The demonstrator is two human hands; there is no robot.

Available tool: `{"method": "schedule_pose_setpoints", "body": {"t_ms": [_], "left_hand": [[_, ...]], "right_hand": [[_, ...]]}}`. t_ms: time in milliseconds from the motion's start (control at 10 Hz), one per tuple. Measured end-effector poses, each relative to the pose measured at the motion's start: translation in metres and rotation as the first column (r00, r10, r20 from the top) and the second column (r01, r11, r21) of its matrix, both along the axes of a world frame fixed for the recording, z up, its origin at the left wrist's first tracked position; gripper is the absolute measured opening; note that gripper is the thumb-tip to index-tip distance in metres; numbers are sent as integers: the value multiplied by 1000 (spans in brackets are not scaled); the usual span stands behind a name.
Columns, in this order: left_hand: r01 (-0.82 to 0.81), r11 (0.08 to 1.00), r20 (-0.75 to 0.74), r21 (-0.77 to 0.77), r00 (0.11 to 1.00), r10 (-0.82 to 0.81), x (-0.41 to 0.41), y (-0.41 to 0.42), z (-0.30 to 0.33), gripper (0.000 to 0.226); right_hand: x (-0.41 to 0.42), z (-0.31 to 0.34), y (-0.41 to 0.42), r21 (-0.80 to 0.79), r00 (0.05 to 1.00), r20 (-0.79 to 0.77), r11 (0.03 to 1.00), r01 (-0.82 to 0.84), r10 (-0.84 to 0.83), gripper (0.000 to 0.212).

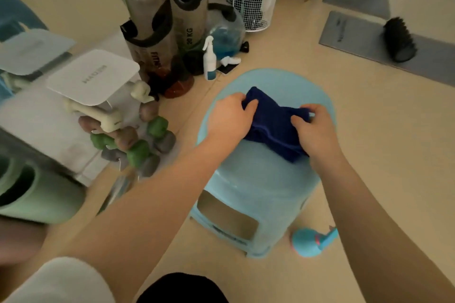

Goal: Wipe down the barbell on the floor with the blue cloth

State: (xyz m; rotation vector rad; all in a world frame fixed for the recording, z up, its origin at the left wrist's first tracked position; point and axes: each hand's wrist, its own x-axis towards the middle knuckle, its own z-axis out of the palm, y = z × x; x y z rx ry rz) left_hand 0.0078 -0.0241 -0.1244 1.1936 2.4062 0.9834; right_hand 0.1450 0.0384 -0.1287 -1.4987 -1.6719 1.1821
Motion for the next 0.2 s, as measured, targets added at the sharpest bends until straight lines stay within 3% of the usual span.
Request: {"method": "schedule_pose_setpoints", "body": {"t_ms": [100, 200], "left_hand": [[7, 992, -209, -123, 977, -33, 2, 5, -5, 32], [-17, 993, -234, -115, 972, -10, -8, -2, -8, 44]], "right_hand": [[-5, -3, 7, 103, 988, 152, 994, -34, 18, 36], [-12, -1, 2, 287, 867, 498, 944, -162, -2, 49]]}}
